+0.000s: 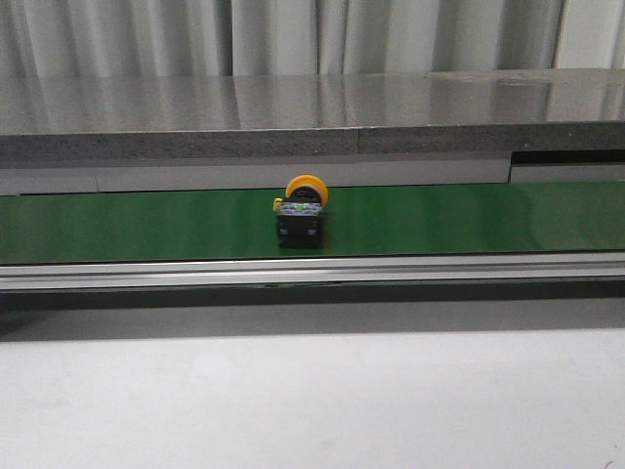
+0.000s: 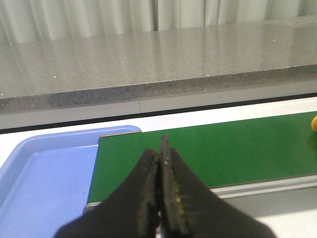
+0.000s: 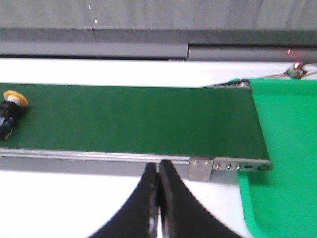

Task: Move button from left to right

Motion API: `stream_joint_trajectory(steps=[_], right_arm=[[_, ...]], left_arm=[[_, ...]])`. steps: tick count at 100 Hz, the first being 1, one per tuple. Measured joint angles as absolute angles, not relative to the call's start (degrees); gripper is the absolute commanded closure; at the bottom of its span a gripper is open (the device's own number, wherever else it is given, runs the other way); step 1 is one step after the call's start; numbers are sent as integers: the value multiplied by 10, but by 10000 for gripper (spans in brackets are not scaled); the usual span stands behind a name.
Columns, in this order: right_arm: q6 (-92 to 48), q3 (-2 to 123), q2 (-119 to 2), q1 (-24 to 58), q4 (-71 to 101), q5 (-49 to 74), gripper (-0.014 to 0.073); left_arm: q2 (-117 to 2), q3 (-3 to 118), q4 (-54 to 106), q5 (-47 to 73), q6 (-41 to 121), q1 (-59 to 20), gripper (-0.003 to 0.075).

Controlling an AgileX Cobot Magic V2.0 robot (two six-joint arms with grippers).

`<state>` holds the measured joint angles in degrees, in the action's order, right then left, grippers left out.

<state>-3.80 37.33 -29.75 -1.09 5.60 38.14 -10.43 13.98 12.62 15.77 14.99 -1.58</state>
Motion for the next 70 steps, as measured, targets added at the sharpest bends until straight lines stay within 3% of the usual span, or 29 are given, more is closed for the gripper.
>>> stream_joint_trajectory(steps=[36,43,50,70], right_arm=[[-38,453,-480,-11,56,442,656],[-38,453,-495,-11,56,442,622],[-38,453,-503,-11,56,442,523],[-38,453,-508,-11,56,442,86]], left_arm=[[-104,140,126,158,150,-16,741],[-104,140,126,158,150,-16,741],[-104,140,126,158,150,-16,741],[-104,140,126,158,150,-16,741]])
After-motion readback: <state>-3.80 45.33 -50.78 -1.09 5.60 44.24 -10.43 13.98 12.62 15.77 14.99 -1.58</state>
